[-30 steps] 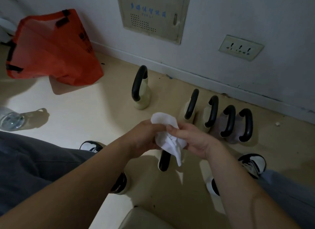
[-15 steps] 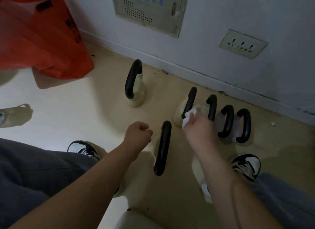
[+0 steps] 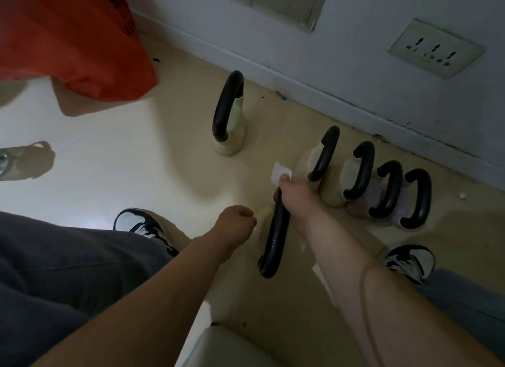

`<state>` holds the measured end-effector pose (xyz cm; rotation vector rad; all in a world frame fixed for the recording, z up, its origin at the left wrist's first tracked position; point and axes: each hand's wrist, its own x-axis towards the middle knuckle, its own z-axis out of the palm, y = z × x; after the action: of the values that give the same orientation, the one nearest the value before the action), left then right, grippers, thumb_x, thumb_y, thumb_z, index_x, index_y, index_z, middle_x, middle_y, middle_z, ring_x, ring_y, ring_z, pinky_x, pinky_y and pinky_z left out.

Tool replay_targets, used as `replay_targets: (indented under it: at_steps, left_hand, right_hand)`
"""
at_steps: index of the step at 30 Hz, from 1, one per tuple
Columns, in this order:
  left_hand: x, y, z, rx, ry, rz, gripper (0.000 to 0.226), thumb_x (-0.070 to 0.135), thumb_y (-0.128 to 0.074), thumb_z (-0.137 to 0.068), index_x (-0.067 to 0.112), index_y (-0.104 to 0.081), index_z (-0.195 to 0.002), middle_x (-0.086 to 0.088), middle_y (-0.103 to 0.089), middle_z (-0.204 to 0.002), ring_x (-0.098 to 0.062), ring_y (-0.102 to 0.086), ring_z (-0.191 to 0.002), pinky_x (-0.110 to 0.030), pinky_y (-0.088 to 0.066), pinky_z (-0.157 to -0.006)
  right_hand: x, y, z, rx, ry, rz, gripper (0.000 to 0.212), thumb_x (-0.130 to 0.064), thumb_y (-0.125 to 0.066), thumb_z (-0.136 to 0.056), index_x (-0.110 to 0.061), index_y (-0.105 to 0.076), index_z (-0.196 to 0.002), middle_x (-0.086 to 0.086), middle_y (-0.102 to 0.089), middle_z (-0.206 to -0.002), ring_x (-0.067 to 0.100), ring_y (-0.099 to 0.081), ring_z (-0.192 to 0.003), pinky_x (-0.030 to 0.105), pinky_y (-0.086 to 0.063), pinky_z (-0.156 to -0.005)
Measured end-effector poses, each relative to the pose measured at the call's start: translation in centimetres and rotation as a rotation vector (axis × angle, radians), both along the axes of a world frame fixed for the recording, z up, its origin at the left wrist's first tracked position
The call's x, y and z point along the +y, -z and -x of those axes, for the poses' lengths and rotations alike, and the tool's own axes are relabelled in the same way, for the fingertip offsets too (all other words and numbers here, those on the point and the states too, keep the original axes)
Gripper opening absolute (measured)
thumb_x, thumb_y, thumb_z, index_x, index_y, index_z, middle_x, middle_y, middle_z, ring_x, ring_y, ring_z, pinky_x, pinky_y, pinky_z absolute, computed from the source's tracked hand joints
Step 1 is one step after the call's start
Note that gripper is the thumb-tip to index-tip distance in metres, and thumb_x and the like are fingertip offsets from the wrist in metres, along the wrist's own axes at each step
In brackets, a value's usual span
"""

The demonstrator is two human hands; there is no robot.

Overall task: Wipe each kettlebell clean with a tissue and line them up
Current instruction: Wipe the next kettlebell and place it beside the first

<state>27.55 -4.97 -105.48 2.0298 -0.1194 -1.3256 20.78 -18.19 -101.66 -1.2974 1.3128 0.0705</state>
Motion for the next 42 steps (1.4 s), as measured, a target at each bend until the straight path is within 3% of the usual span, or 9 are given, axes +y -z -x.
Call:
replay_targets:
  at_steps: [5,10,14,18,23,27,31,38,42]
  left_hand:
    - [1.6,0.2,0.7,-0.007,0.041,-0.038,0.034,0.017,-0.06,-0.092,0.012,-0.064,-0.126,-0.009,-0.064,-0.122,-0.026,-0.063,-0.11,-0.038,-0.054,-0.094]
    - [3.2,0.1,1.5,-0.02,0.1,-0.069,0.021,0.006,-0.053,-0.091,0.012,-0.066,-0.106,-0.02,-0.067,-0.115,-0.03,-0.066,-0.105,-0.038,-0.055,-0.085]
    - [4.4,-0.1,2.1,-0.022,0.12,-0.088,0.033,0.007,-0.051,-0.091,0.01,-0.065,-0.121,-0.013,-0.067,-0.115,-0.03,-0.065,-0.107,-0.038,-0.055,-0.089]
    - [4.9,-1.1,2.7,-0.035,0.148,-0.08,0.02,0.004,-0.048,-0.09,0.019,-0.059,-0.082,-0.017,-0.069,-0.106,-0.034,-0.066,-0.103,-0.037,-0.055,-0.079]
    - [5.5,-1.9,3.2,-0.062,0.177,-0.058,0.018,0.003,-0.048,-0.091,0.016,-0.055,-0.081,-0.018,-0.065,-0.099,-0.029,-0.062,-0.088,-0.033,-0.048,-0.069]
    - [5.8,-2.2,3.3,-0.074,0.18,-0.049,0.025,0.004,-0.049,-0.091,0.019,-0.051,-0.07,-0.018,-0.063,-0.095,-0.027,-0.059,-0.083,-0.032,-0.045,-0.067]
    - [5.7,-2.4,3.1,-0.083,0.171,-0.037,0.021,0.004,-0.048,-0.088,0.019,-0.053,-0.074,-0.017,-0.064,-0.093,-0.027,-0.059,-0.082,-0.032,-0.046,-0.067]
    - [5.1,-2.3,2.5,-0.112,0.096,-0.006,0.036,0.009,-0.05,-0.09,0.012,-0.064,-0.123,-0.01,-0.067,-0.116,-0.028,-0.065,-0.107,-0.036,-0.056,-0.09]
    - [4.4,-2.4,2.5,-0.121,0.066,0.018,0.035,0.014,-0.05,-0.09,0.014,-0.065,-0.122,-0.008,-0.068,-0.111,-0.028,-0.066,-0.105,-0.039,-0.057,-0.091]
  right_hand:
    - [3.6,0.3,1.7,-0.051,-0.113,0.311,0.05,-0.037,-0.03,-0.112,-0.024,-0.035,-0.16,0.0,-0.028,-0.168,0.019,-0.032,-0.151,0.03,-0.029,-0.118]
    - [9.2,1.0,4.9,-0.013,-0.312,0.606,0.055,-0.03,-0.032,-0.111,-0.025,-0.018,-0.164,-0.011,0.019,-0.17,0.013,0.004,-0.159,0.033,-0.018,-0.128]
    - [12.4,0.4,6.6,0.048,-0.256,0.636,0.062,-0.029,-0.035,-0.111,-0.025,-0.008,-0.166,-0.005,0.015,-0.172,0.022,-0.022,-0.156,0.019,-0.038,-0.106]
    - [16.0,0.2,8.4,0.162,-0.277,0.626,0.065,-0.023,-0.035,-0.11,-0.022,-0.001,-0.166,0.0,-0.001,-0.174,0.022,-0.045,-0.144,0.015,-0.041,-0.088]
    - [17.7,1.1,10.7,0.198,-0.112,0.372,0.054,-0.023,-0.036,-0.111,-0.018,-0.021,-0.163,0.018,-0.064,-0.135,0.031,-0.064,-0.116,0.021,-0.04,-0.074]
    - [18.2,-0.6,10.4,0.13,0.222,-0.14,0.037,-0.035,-0.039,-0.111,-0.011,-0.066,-0.113,0.009,-0.067,-0.096,0.021,-0.065,-0.094,0.018,-0.047,-0.067]
    - [16.0,-0.8,9.8,0.193,0.406,-0.037,0.037,-0.029,-0.044,-0.107,-0.013,-0.065,-0.081,0.008,-0.067,-0.08,0.019,-0.061,-0.07,0.029,-0.045,-0.058]
    - [9.2,-2.2,9.5,0.13,0.607,0.05,0.048,-0.025,-0.043,-0.105,-0.003,-0.067,-0.071,0.011,-0.067,-0.072,0.03,-0.062,-0.071,0.039,-0.054,-0.083]
    - [7.0,-1.2,7.9,0.036,0.634,-0.229,0.046,-0.047,-0.049,-0.102,-0.008,-0.066,-0.119,0.014,-0.072,-0.119,0.031,-0.068,-0.108,0.042,-0.051,-0.103]
